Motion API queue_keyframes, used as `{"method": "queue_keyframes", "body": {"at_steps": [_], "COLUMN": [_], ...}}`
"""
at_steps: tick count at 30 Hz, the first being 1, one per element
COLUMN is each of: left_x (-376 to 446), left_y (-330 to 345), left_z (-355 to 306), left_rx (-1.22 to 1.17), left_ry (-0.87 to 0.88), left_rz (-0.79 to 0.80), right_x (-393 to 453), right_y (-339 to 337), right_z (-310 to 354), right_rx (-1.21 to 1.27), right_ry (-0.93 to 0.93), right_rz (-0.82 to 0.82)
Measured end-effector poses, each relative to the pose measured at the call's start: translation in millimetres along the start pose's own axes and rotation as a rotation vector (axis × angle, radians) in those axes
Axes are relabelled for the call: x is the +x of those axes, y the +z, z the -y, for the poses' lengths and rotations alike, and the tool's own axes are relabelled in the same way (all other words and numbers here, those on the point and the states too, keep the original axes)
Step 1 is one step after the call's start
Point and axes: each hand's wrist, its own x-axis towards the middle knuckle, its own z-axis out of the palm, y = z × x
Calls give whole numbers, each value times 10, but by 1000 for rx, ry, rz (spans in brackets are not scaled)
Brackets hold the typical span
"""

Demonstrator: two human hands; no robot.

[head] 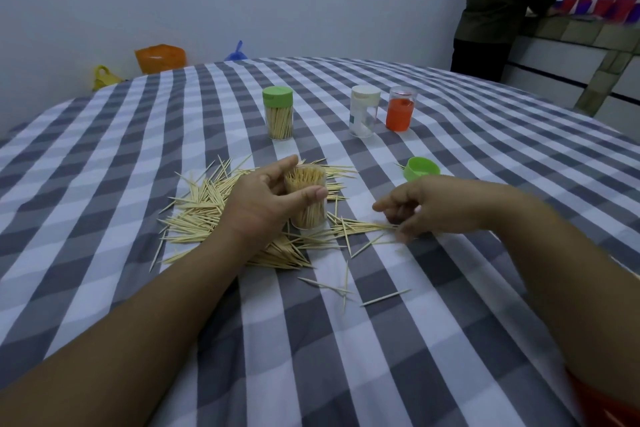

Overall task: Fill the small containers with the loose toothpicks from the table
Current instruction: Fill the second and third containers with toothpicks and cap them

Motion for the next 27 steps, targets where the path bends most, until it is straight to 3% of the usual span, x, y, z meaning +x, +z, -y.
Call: {"method": "queue_keyframes", "body": {"at_steps": [3, 16, 21, 25, 27], "left_x": [-2, 19, 27, 39, 45], "left_y": [-3, 11, 18, 13, 19], "left_z": [9, 27, 34, 48, 48], "left_rx": [18, 39, 43, 61, 58], "left_ry": [5, 9, 33, 49, 48], "left_rz": [3, -20, -29, -46, -48], "right_x": [-23, 115, 122, 214, 226], "right_y": [-20, 180, 292, 467, 471], "right_z": [-55, 146, 233, 334, 339], "right_rx": [-67, 248, 163, -148, -179], "right_ry": [54, -134, -110, -124, -133], "right_rz": [59, -174, -245, -227, -220]}}
